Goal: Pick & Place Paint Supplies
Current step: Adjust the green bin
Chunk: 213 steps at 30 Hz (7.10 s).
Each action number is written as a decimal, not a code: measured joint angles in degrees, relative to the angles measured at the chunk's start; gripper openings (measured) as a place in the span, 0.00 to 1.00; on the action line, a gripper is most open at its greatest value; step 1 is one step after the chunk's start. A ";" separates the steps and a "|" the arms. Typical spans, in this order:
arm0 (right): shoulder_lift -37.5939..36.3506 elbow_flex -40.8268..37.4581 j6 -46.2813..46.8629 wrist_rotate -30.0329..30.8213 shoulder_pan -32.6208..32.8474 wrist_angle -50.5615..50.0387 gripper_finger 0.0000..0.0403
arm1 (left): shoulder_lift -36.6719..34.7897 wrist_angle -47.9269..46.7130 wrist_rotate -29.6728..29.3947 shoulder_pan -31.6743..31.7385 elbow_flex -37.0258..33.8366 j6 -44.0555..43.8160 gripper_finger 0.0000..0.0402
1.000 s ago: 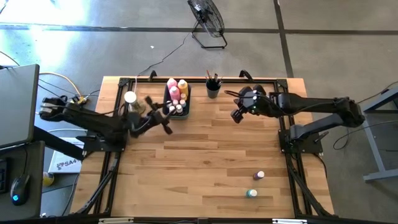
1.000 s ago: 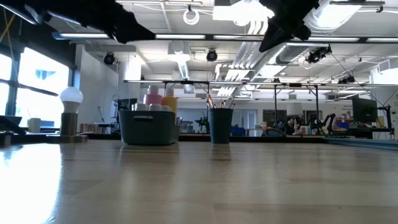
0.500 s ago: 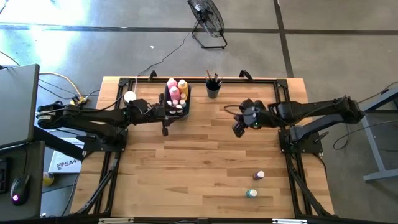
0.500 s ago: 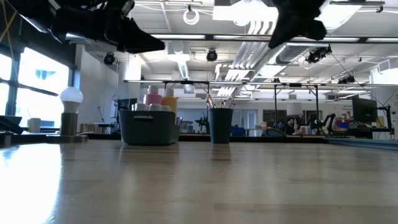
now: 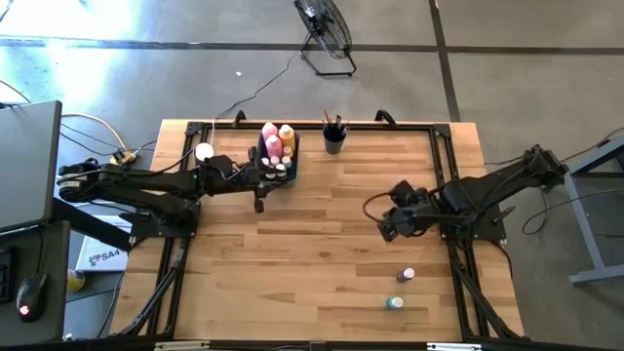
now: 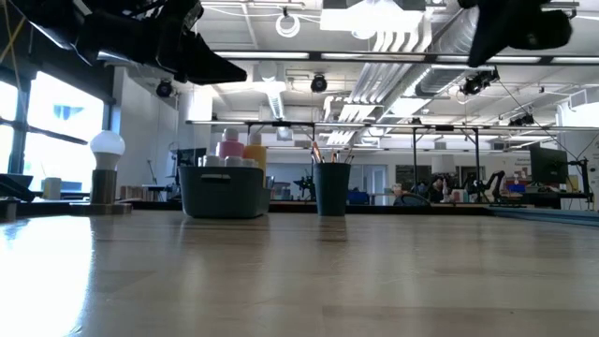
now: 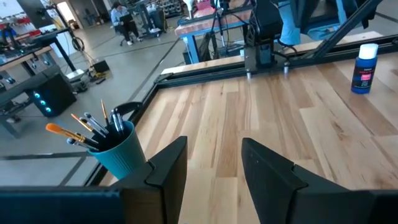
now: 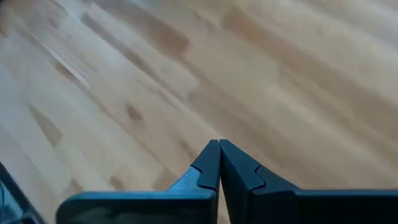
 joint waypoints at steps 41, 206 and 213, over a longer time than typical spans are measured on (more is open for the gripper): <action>8.78 0.02 37.65 -18.78 25.52 -10.89 0.09 | 0.00 0.56 -6.63 0.00 0.00 0.63 0.37; 17.55 0.01 2.32 32.05 10.18 -3.69 0.49 | 16.15 -15.98 -16.63 0.06 0.00 1.60 0.29; 17.55 0.02 2.32 32.05 10.18 -3.58 0.49 | 16.15 -15.66 -17.16 0.11 0.00 1.62 0.12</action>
